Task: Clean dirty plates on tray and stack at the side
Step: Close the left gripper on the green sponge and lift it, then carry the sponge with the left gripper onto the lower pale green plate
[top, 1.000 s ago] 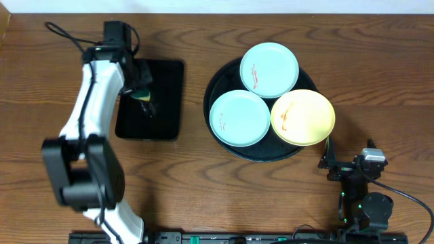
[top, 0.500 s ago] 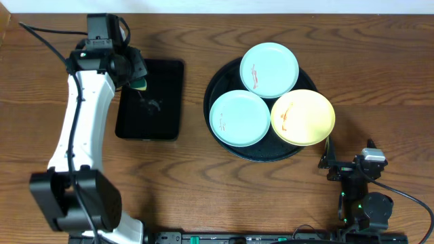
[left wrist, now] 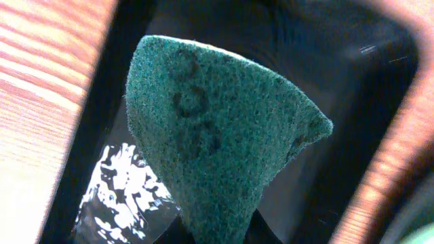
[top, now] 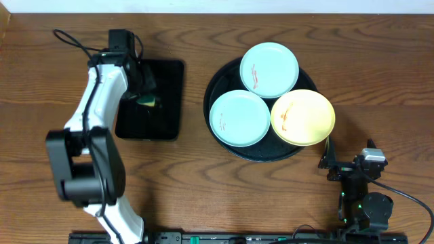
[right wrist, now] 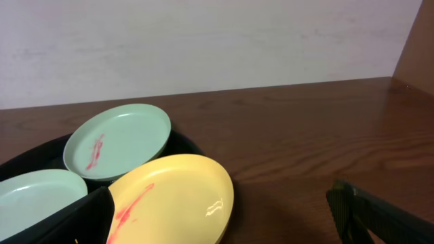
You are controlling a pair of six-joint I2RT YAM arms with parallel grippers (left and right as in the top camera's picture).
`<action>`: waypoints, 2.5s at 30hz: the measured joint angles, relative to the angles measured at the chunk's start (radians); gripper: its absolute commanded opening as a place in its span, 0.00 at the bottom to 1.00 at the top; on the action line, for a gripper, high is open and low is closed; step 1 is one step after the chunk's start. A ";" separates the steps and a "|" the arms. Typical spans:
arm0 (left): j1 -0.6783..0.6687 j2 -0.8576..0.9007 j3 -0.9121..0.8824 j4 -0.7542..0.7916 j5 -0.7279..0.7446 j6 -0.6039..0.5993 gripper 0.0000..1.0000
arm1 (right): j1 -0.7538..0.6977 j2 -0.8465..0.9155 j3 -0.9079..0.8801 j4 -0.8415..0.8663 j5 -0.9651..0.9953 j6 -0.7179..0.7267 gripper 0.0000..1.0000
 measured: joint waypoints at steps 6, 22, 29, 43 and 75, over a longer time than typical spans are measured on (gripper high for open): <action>0.000 -0.223 0.014 -0.011 0.003 0.000 0.07 | 0.000 0.000 0.000 0.000 0.000 0.000 0.99; -0.014 -0.067 -0.144 0.054 -0.022 0.000 0.07 | 0.000 0.000 0.000 0.000 0.000 0.000 0.99; -0.011 -0.206 -0.134 0.042 -0.024 0.000 0.08 | 0.000 0.000 0.000 0.000 0.000 0.000 0.99; -0.013 -0.235 -0.212 0.216 -0.049 0.000 0.08 | 0.000 0.000 0.000 0.000 0.000 0.000 0.99; -0.315 -0.588 -0.214 0.120 0.233 -0.211 0.08 | 0.000 0.000 0.000 0.000 0.000 0.000 0.99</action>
